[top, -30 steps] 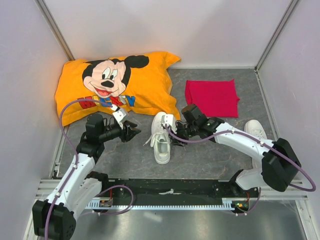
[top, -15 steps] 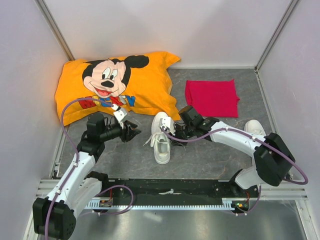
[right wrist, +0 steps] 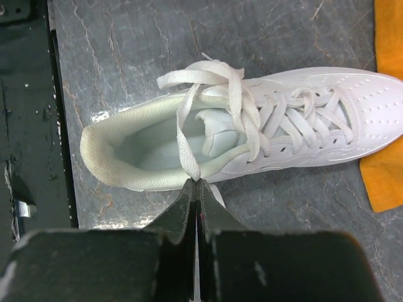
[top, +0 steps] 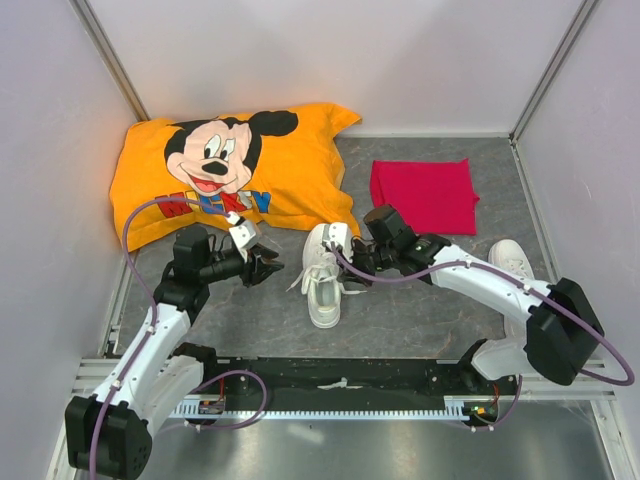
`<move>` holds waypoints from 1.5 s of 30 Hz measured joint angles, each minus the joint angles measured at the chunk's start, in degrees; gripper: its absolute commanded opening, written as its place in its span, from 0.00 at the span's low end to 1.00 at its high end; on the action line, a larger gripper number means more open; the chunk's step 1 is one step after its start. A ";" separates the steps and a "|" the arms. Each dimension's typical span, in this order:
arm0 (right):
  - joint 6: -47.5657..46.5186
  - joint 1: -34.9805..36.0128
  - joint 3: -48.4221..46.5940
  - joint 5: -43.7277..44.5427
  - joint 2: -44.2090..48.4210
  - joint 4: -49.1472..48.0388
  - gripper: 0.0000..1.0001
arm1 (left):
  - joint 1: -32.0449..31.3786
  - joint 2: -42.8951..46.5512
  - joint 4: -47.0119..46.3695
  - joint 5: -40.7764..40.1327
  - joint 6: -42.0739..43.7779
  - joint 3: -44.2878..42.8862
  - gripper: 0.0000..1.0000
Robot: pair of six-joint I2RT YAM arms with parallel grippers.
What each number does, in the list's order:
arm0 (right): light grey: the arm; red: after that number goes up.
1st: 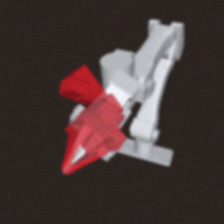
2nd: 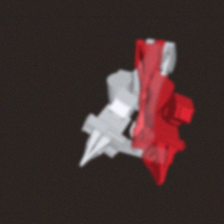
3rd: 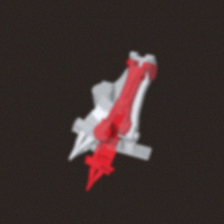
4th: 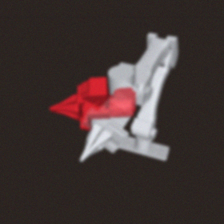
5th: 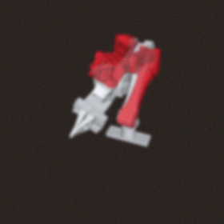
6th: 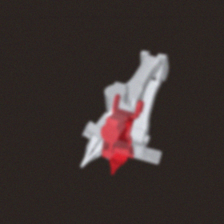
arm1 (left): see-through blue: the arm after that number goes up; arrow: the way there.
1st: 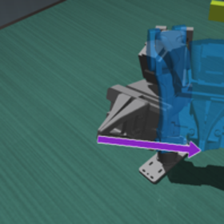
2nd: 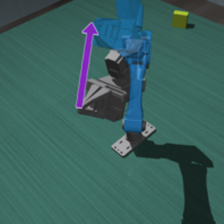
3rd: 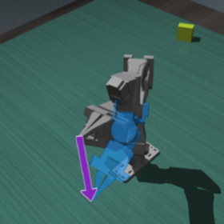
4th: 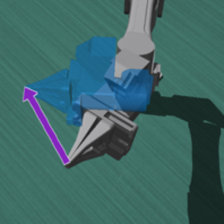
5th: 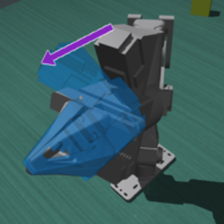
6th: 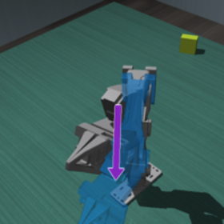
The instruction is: Tie the shoes
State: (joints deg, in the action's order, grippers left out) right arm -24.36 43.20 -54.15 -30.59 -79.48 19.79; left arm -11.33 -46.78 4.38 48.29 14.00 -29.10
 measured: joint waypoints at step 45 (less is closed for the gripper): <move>22.14 -1.75 4.94 -0.31 6.78 -10.86 0.36 | -20.00 -14.14 -23.50 -6.14 2.27 3.41 0.02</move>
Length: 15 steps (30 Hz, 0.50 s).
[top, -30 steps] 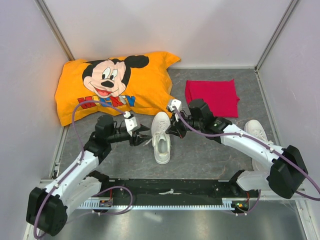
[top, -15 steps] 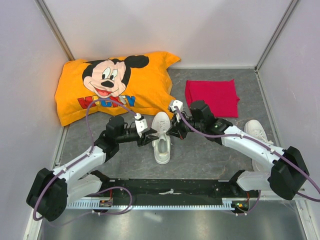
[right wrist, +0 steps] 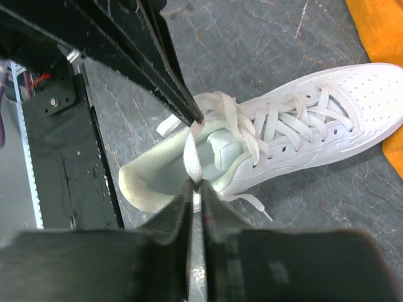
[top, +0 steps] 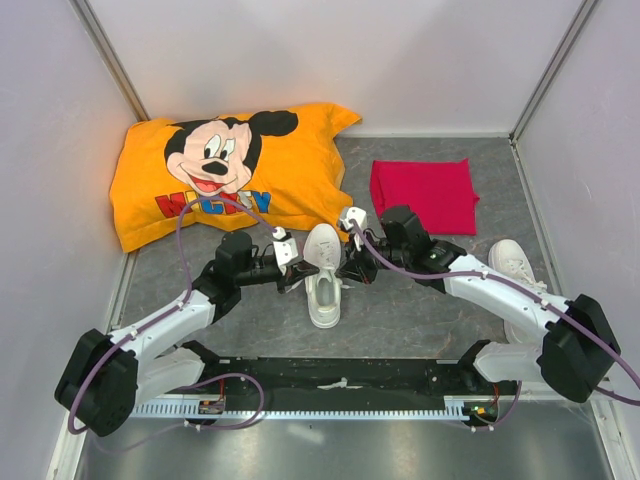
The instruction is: Tie the shoes
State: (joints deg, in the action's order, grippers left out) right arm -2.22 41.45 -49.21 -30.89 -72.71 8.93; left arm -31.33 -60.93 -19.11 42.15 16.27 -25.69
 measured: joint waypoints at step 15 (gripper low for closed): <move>-3.50 0.00 -3.91 -1.88 -4.66 2.82 0.47 | 0.00 -0.04 1.51 1.51 3.28 -0.02 0.02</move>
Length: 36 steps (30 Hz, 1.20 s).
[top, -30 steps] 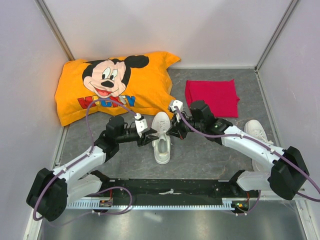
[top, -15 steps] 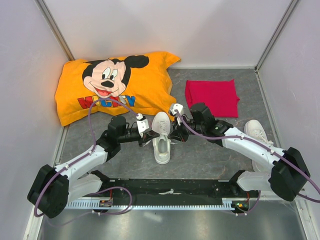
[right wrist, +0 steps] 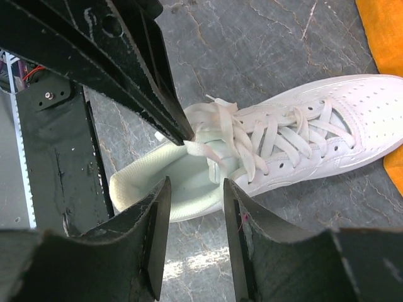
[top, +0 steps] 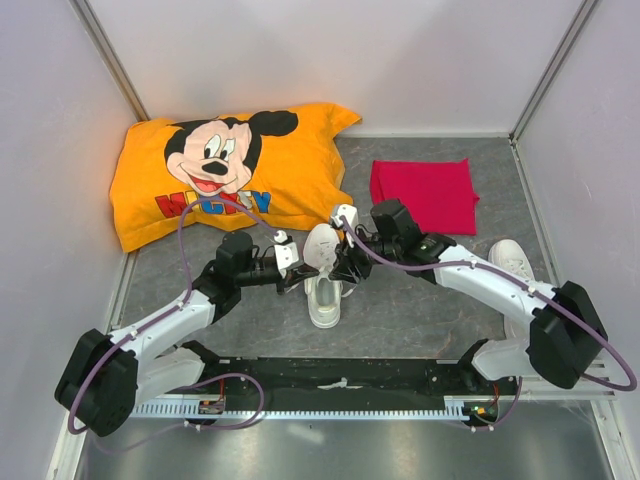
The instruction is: Tie the shoes
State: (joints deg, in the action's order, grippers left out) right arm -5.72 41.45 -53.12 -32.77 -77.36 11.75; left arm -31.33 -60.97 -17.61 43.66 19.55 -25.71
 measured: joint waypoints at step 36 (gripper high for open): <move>2.49 0.00 -5.20 -0.07 -8.50 -3.37 0.00 | 0.72 0.76 2.51 -2.75 1.79 -0.31 0.34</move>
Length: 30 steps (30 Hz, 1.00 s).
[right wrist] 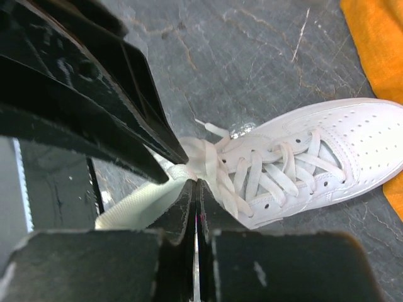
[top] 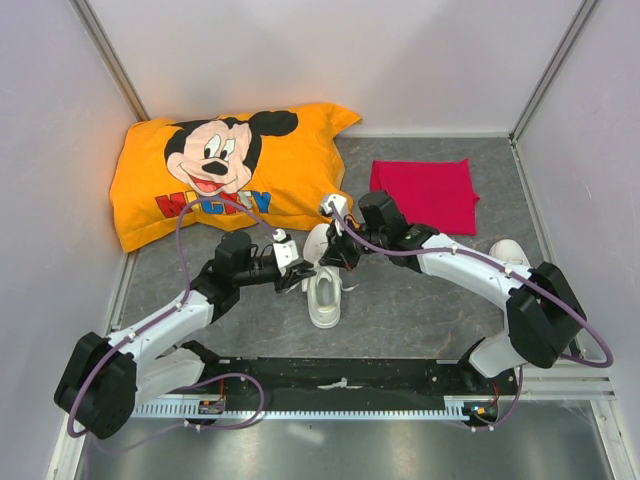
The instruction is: Tie the shoes
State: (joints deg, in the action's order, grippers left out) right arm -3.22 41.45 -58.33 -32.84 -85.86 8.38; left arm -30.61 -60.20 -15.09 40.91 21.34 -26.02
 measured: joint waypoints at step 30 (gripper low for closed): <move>30.91 0.00 5.22 10.67 2.03 -14.01 0.00 | -5.27 2.56 -3.80 -17.92 -16.11 1.18 0.51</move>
State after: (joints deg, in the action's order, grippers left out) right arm 27.68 41.45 -53.10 -22.17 -83.83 -5.63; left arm -35.88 -57.65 -18.90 22.98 5.23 -24.84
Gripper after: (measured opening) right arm 0.007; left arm 0.497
